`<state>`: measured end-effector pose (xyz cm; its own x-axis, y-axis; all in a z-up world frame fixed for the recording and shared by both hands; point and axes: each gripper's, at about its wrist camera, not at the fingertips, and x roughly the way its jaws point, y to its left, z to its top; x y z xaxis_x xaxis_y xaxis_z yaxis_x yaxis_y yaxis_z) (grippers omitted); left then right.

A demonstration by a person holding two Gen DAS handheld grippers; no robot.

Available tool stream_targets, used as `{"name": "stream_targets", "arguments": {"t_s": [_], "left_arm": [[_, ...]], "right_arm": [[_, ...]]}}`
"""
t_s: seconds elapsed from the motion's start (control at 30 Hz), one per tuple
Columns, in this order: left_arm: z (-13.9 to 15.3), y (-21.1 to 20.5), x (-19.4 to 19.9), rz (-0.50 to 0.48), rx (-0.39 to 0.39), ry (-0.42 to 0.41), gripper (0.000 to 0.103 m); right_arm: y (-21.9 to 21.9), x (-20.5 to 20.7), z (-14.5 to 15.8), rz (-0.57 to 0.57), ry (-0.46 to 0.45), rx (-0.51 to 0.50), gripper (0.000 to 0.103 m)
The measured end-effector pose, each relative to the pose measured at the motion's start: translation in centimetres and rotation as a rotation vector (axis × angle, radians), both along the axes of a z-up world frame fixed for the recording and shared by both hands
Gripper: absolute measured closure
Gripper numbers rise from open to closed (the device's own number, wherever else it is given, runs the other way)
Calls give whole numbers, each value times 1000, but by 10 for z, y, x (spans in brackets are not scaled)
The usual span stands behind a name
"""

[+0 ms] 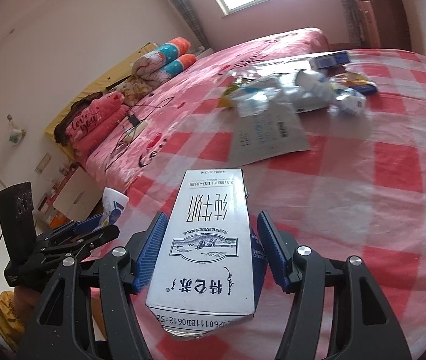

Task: Collect trash
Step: 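Carry the bottle and carton over the orange bucket and open both tools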

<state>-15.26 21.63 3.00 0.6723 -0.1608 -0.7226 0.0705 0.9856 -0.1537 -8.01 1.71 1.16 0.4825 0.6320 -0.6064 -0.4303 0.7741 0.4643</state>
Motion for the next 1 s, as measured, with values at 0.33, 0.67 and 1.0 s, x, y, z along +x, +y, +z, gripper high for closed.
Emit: {"name": "stream_targets", "arguments": {"t_s": [0.33,0.67,1.0], "left_arm": [[-3,43,-26,76,-34,-8,41],[-11,70,-35,125,-57,-8,41],[-20,86,-43,149,-75,-3,41]], "right_arm": [[54,-14,-5,99,-5,-104,41],[80,-14,-23,98,-7,-255,24],[106,-9,-25,101,-71,-379,44]]}}
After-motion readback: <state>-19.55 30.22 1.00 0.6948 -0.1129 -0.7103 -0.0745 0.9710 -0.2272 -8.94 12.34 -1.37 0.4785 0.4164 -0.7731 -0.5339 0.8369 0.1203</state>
